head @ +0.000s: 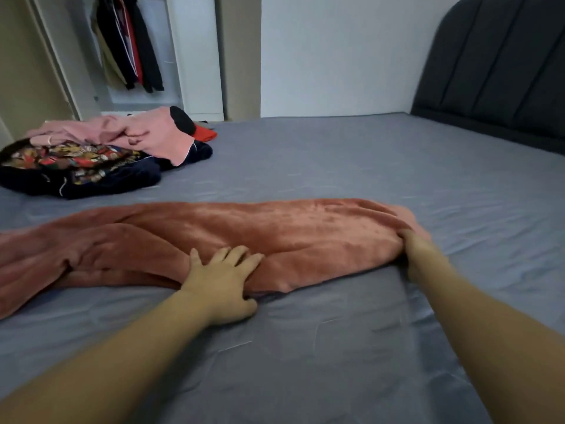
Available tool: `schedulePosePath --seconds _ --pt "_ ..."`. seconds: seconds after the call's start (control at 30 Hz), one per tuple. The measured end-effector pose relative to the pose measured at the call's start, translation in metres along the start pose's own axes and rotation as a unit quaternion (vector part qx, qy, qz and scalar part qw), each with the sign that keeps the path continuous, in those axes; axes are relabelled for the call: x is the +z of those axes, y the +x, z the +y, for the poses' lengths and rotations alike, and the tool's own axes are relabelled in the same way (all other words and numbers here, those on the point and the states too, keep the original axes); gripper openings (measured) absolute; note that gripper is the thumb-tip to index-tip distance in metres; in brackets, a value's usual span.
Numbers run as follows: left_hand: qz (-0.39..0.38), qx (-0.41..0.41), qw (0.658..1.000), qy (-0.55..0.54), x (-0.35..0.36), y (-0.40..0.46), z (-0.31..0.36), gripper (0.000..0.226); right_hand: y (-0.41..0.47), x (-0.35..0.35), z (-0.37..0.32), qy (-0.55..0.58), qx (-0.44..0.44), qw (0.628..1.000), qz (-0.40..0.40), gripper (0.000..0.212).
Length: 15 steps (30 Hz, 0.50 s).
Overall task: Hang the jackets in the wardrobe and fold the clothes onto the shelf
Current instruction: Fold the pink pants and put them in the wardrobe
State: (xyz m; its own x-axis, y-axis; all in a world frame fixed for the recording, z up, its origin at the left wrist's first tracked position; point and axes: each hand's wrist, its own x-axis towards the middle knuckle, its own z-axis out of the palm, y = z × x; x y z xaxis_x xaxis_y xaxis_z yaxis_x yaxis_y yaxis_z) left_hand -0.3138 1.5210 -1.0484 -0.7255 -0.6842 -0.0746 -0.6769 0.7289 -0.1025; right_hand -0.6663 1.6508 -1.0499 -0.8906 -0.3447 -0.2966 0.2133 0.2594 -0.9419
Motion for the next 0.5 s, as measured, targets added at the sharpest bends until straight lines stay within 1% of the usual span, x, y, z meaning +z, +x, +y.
schedulePosePath --seconds 0.07,0.1,0.13,0.17,0.23,0.3,0.33,0.37,0.4,0.43,0.47,0.5 --pt "0.046 -0.045 0.997 0.033 0.001 0.004 -0.012 0.070 0.005 0.004 -0.010 0.114 0.024 0.993 -0.027 0.057" --pt "0.062 -0.052 0.996 0.048 0.000 0.005 -0.013 0.056 0.004 0.011 -0.014 0.139 0.022 0.990 -0.033 0.060" --pt "0.075 -0.042 0.994 0.069 -0.002 0.007 -0.011 0.046 0.000 0.016 -0.017 0.150 0.012 0.988 -0.042 0.063" --pt "0.074 -0.026 0.992 0.096 -0.007 0.007 -0.007 0.039 -0.004 0.020 -0.018 0.152 -0.001 0.987 -0.049 0.066" --pt "0.058 -0.003 0.989 0.133 -0.026 0.003 0.003 0.030 -0.008 0.014 -0.020 0.150 -0.028 0.988 -0.037 0.066" --pt "0.055 -0.001 0.990 0.128 -0.051 -0.008 0.017 0.022 -0.004 -0.014 -0.031 0.167 -0.062 0.984 0.002 0.058" --pt "0.069 0.006 0.990 0.119 -0.062 -0.016 0.027 0.020 -0.003 -0.033 -0.039 0.164 -0.081 0.983 0.028 0.053" --pt "0.090 0.028 0.989 0.111 -0.069 -0.025 0.043 0.021 -0.002 -0.055 -0.047 0.147 -0.105 0.982 0.061 0.049" --pt "0.110 0.061 0.987 0.103 -0.073 -0.034 0.064 0.022 -0.001 -0.076 -0.053 0.106 -0.126 0.981 0.101 0.048" --pt "0.112 0.094 0.985 0.090 -0.075 -0.046 0.088 0.025 -0.002 -0.095 -0.056 0.030 -0.126 0.980 0.153 0.050" --pt "0.079 0.121 0.987 0.069 -0.074 -0.058 0.111 0.031 -0.010 -0.107 -0.055 -0.084 -0.095 0.970 0.205 0.058" --pt "0.008 0.137 0.990 0.045 -0.070 -0.069 0.127 0.044 -0.022 -0.110 -0.053 -0.218 -0.055 0.946 0.232 0.072"
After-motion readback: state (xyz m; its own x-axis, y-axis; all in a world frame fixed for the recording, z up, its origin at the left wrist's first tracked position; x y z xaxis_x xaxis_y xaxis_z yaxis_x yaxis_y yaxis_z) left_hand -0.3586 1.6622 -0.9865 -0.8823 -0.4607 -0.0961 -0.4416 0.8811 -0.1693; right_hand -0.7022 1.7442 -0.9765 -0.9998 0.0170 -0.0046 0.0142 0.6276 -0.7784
